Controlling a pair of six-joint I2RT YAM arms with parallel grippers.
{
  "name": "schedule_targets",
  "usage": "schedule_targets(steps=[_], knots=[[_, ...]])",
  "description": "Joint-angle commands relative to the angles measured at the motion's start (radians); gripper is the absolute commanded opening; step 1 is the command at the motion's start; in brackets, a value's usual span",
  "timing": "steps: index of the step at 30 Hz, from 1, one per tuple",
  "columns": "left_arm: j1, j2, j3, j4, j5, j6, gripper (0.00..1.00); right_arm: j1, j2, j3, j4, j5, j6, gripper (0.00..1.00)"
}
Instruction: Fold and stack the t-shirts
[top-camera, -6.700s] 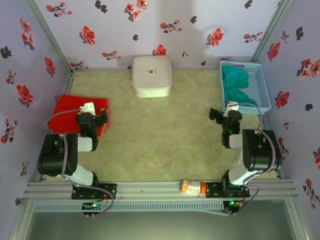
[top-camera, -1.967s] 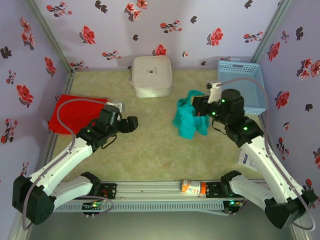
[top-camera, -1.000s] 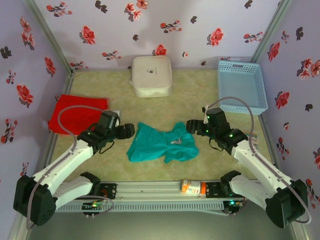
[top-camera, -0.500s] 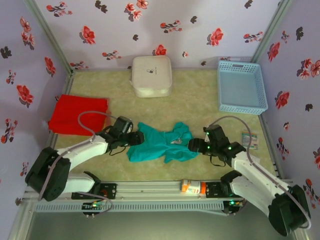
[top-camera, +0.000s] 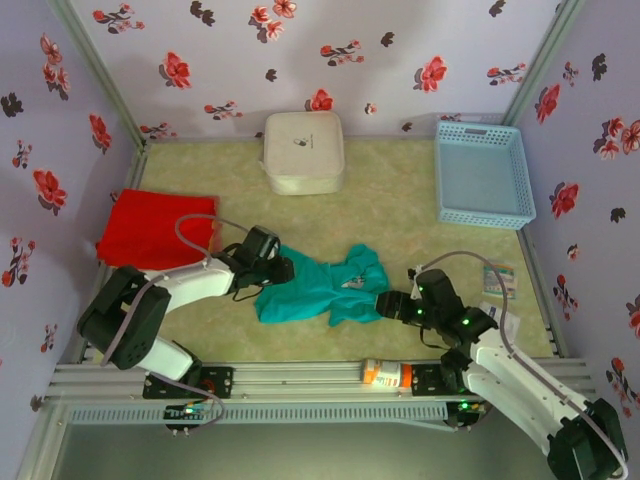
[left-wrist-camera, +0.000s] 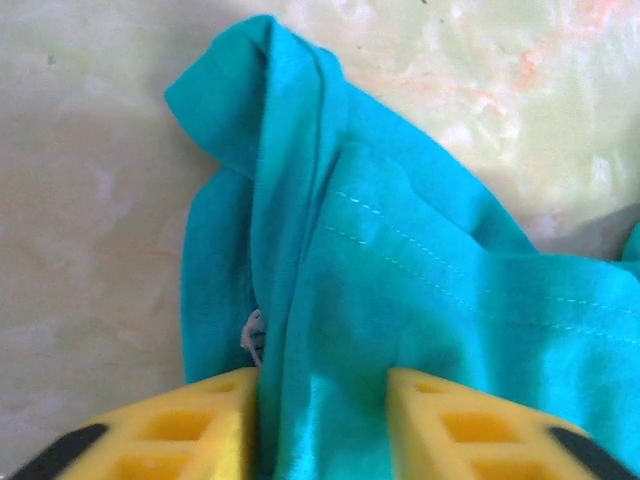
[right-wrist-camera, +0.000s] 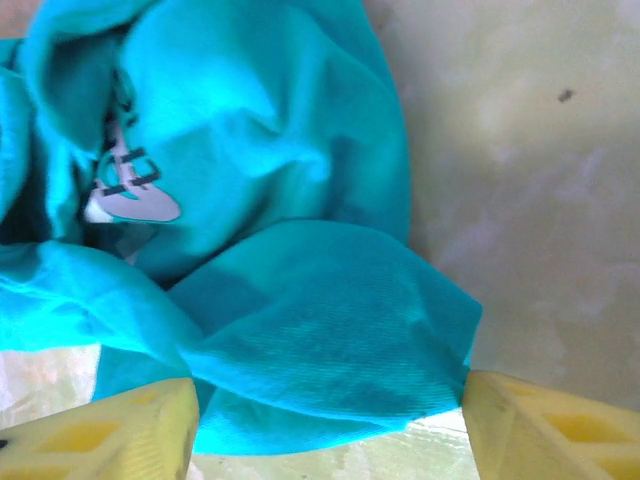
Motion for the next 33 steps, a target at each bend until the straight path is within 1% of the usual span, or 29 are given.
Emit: schedule_targets(steps=[1,3,7,9,10,11,13,17,20,21,22,28,30,33], knots=[[-0.012,0.006,0.020,-0.003,0.010,0.011,0.27,0.015,0.000,-0.026,0.052,0.046,0.051,0.67],[-0.013,-0.004,0.013,-0.002,0.010,0.010,0.23,0.021,-0.004,-0.041,0.070,0.066,0.067,0.63],[-0.012,-0.039,0.014,-0.028,0.009,0.006,0.08,0.027,-0.009,-0.052,0.115,0.089,0.081,0.54],[-0.012,-0.070,0.023,-0.055,0.009,0.006,0.03,0.027,-0.006,-0.061,0.152,0.098,0.086,0.49],[-0.012,-0.086,0.024,-0.063,0.007,0.006,0.02,0.028,-0.006,-0.061,0.159,0.107,0.088,0.48],[-0.012,-0.106,0.024,-0.073,0.004,0.004,0.01,0.029,-0.005,-0.062,0.172,0.124,0.092,0.43],[-0.012,-0.140,0.030,-0.092,-0.004,-0.002,0.00,0.029,-0.005,-0.064,0.192,0.146,0.096,0.36],[-0.015,-0.198,0.037,-0.104,-0.012,-0.022,0.00,0.029,-0.007,-0.060,0.197,0.198,0.103,0.18],[-0.015,-0.233,0.062,-0.148,-0.014,-0.015,0.00,0.029,-0.014,-0.051,0.186,0.233,0.109,0.04],[-0.017,-0.246,0.070,-0.163,-0.015,-0.014,0.00,0.029,-0.019,-0.044,0.178,0.243,0.107,0.02],[-0.018,-0.266,0.077,-0.173,-0.016,-0.014,0.00,0.029,-0.024,-0.035,0.162,0.258,0.107,0.00],[-0.018,-0.382,0.114,-0.263,-0.050,0.014,0.00,0.029,-0.132,0.021,0.078,0.357,0.108,0.00],[-0.019,-0.411,0.126,-0.296,-0.059,0.024,0.00,0.029,-0.177,0.044,0.065,0.383,0.093,0.00],[-0.018,-0.436,0.132,-0.321,-0.066,0.031,0.00,0.029,-0.192,0.085,0.065,0.387,0.040,0.00]])
